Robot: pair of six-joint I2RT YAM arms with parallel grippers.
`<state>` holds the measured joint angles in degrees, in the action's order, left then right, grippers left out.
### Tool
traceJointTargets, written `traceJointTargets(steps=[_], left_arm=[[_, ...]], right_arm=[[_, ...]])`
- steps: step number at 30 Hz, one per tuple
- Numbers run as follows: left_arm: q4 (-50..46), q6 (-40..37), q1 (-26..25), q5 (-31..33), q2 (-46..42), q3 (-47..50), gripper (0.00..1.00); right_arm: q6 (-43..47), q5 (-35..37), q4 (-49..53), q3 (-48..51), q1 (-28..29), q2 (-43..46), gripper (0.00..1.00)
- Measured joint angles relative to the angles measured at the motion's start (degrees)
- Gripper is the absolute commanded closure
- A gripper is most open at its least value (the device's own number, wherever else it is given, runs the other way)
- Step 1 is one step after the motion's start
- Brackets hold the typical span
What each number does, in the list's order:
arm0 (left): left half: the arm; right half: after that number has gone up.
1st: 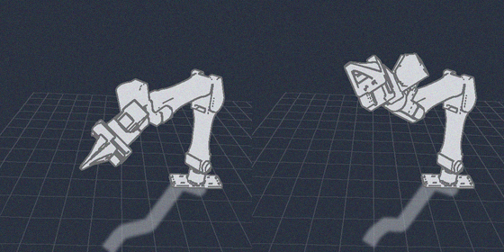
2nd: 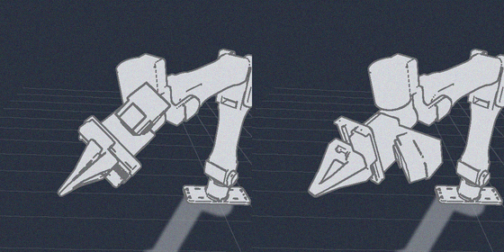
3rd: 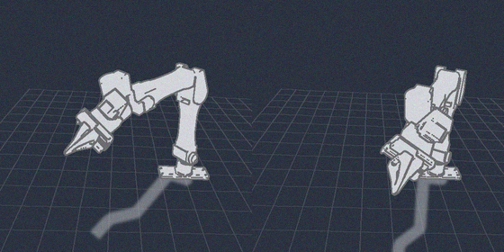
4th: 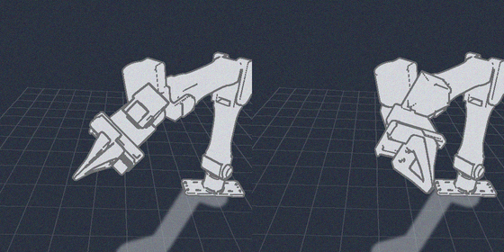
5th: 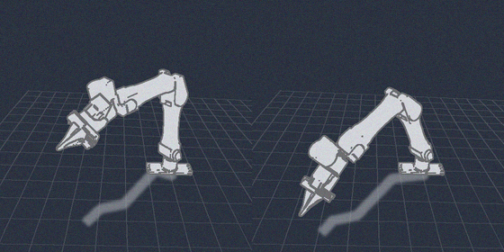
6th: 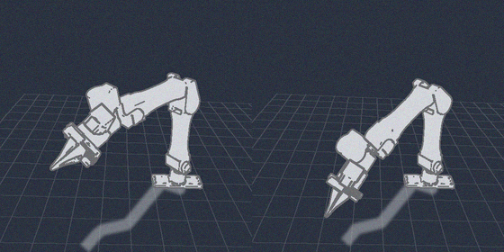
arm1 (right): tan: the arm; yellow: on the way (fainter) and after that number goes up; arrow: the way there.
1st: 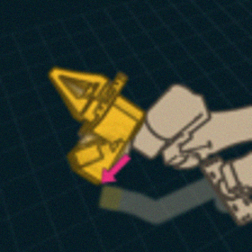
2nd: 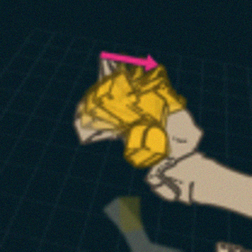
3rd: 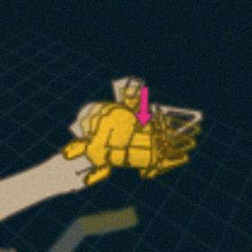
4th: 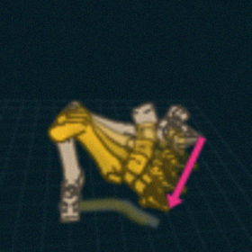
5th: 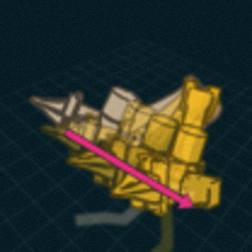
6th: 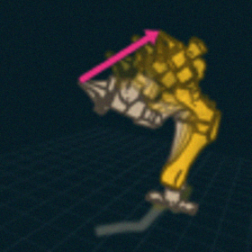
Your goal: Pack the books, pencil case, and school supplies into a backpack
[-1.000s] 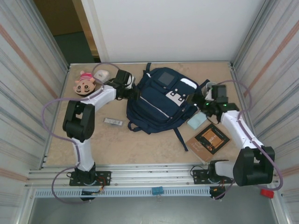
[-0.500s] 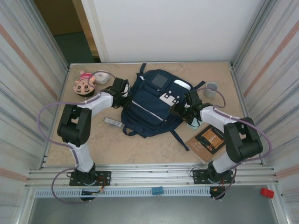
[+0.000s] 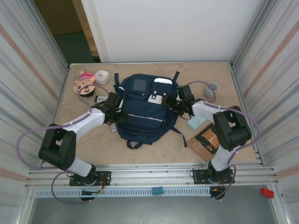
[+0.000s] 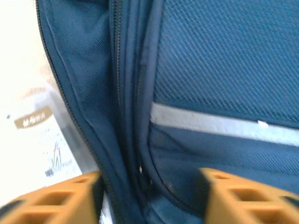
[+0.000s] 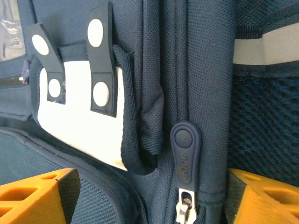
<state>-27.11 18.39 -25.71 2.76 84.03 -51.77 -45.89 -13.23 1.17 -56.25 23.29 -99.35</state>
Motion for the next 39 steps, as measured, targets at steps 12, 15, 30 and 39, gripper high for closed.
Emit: traceJointTargets(steps=[12,15,30,39], left_arm=[[-0.02,-20.37,-2.29,-8.63,-18.67,-0.83,0.06],[0.74,-32.17,-3.63,-15.87,-16.76,-0.83,0.1],[4.35,-65.22,-9.88,-28.74,11.23,-12.37,0.09],[6.82,-70.69,-12.98,-27.15,17.73,-14.84,0.05]], right_arm=[[5.16,6.01,6.88,6.49,0.33,29.31,0.13],[6.12,6.16,7.69,10.32,0.33,36.15,0.13],[7.61,7.48,11.3,20.65,0.33,48.65,0.12],[8.13,7.48,11.32,20.87,0.33,48.68,0.11]])
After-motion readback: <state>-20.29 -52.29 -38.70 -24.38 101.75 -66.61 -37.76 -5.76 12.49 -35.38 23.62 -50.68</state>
